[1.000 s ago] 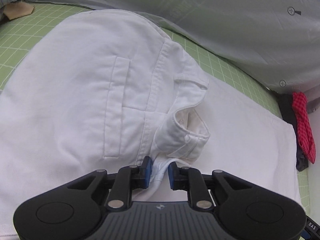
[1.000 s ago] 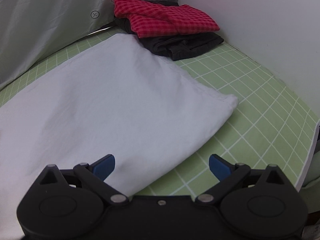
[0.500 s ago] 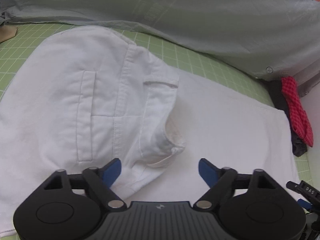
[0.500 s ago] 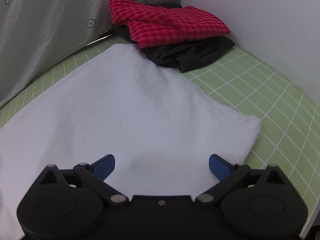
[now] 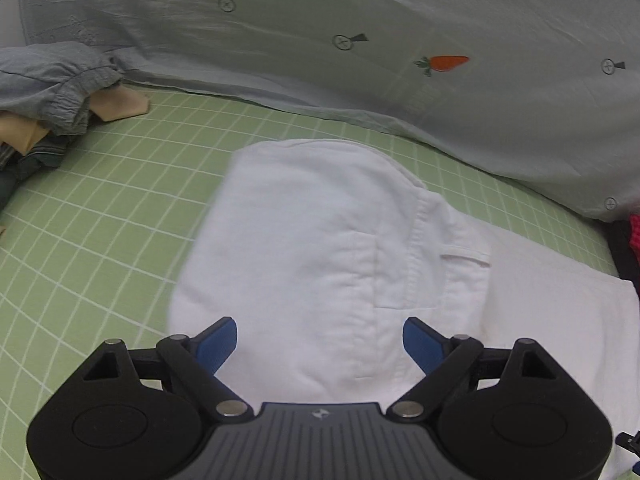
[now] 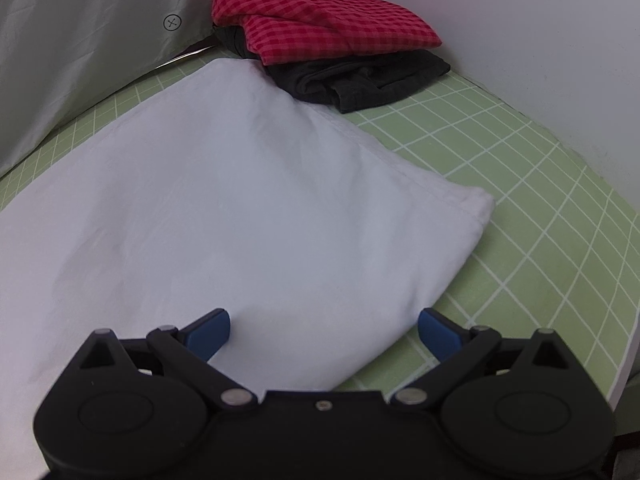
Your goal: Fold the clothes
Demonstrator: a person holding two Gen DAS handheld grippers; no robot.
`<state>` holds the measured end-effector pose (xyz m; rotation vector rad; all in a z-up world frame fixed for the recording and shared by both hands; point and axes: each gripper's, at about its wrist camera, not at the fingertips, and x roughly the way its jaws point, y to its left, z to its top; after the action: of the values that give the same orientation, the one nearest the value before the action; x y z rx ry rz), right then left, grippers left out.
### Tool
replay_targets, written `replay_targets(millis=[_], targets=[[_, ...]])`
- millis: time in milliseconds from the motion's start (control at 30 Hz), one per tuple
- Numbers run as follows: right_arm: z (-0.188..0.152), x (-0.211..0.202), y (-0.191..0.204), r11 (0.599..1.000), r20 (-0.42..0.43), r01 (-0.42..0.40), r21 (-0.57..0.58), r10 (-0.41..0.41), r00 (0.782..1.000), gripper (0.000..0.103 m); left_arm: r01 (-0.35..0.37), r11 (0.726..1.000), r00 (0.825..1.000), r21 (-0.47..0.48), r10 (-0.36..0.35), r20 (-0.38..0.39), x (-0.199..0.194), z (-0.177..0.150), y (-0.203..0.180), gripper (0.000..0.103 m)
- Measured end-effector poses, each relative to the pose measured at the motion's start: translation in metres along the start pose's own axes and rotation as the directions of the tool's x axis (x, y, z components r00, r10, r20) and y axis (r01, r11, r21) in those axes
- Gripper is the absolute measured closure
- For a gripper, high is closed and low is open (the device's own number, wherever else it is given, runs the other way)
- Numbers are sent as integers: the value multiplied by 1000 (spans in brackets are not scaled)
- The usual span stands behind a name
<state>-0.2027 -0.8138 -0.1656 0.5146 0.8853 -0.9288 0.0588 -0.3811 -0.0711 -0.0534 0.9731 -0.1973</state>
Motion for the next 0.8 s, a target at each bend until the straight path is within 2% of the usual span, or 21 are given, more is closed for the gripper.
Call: replay_targets(millis=[100, 167, 300, 367, 400, 433, 467, 500, 567, 633, 733, 800], targets=[[2, 5, 1, 999, -5, 20, 42, -20, 1000, 1, -52, 997, 998, -55, 51, -33, 16, 13, 31, 13], [4, 8, 3, 997, -6, 34, 64, -33, 999, 1, -54, 994, 996, -100, 46, -77, 33, 22, 50, 13], [13, 11, 12, 994, -13, 69, 80, -68, 998, 1, 27, 980, 986, -195, -58, -155, 60, 25, 74, 13], [15, 10, 18, 994, -9, 87, 59, -87, 996, 1, 72, 972, 981, -226, -110, -162, 66, 23, 77, 16], [15, 7, 21, 995, 1, 96, 40, -96, 995, 1, 95, 970, 979, -224, -132, -156, 66, 20, 76, 20], [14, 5, 23, 994, 4, 102, 25, -102, 995, 1, 119, 967, 977, -223, -155, -149, 66, 18, 75, 29], [13, 3, 24, 994, 5, 107, 11, -107, 994, 1, 139, 967, 974, -213, -172, -147, 66, 16, 74, 48], [11, 2, 26, 994, 6, 113, -2, -113, 994, 1, 137, 967, 975, -213, -169, -141, 64, 15, 74, 54], [8, -2, 28, 994, 1, 111, -20, -111, 994, 1, 113, 967, 982, -227, -144, -123, 58, 11, 74, 91], [3, -8, 32, 994, 6, 104, -42, -104, 995, 1, 103, 955, 987, -278, -133, -92, 51, 9, 79, 95], [-5, -18, 39, 993, 14, 89, -78, -88, 996, 1, 50, 966, 996, -253, -68, -61, 43, 10, 86, 96], [-10, -24, 43, 992, 26, 76, -104, -74, 997, 1, 35, 966, 997, -256, -52, -61, 42, 12, 101, 96]])
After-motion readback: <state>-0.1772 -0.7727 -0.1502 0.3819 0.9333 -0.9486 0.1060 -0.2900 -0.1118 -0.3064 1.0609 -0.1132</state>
